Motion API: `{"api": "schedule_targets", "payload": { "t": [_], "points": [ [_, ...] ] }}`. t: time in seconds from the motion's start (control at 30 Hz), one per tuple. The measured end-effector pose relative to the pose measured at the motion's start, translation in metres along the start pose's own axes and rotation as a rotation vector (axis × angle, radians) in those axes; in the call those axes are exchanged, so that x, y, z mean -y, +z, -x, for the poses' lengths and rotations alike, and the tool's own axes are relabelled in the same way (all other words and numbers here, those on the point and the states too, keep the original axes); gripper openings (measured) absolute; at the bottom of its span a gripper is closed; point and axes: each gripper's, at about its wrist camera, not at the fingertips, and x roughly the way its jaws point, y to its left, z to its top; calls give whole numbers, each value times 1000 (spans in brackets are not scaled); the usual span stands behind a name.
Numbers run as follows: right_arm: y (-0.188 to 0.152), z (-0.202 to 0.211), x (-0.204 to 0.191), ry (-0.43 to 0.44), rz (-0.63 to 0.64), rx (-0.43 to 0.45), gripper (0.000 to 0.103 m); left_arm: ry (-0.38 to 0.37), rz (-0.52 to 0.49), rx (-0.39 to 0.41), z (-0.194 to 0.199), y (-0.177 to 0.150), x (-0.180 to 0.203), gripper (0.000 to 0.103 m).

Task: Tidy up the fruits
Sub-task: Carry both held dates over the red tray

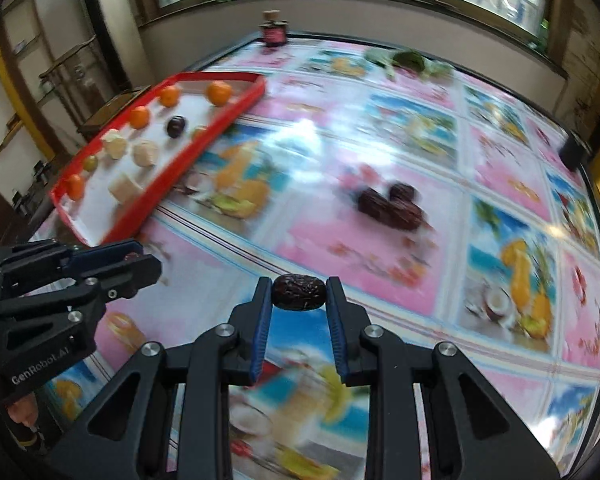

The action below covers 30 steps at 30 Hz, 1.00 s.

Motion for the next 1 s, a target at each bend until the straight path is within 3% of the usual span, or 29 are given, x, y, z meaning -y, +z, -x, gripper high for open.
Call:
{"api": "schedule_targets", "payload": {
  "t": [0.53, 0.67, 1.0],
  "points": [
    [70, -28, -110, 130, 183, 32, 29, 180, 138, 60, 23, 30, -115, 20],
    [86, -40, -124, 134, 198, 32, 29, 213, 165, 60, 17, 35, -134, 20],
    [99, -71, -138, 119, 220, -5, 29, 211, 186, 33, -4, 44, -145, 20]
  ]
}}
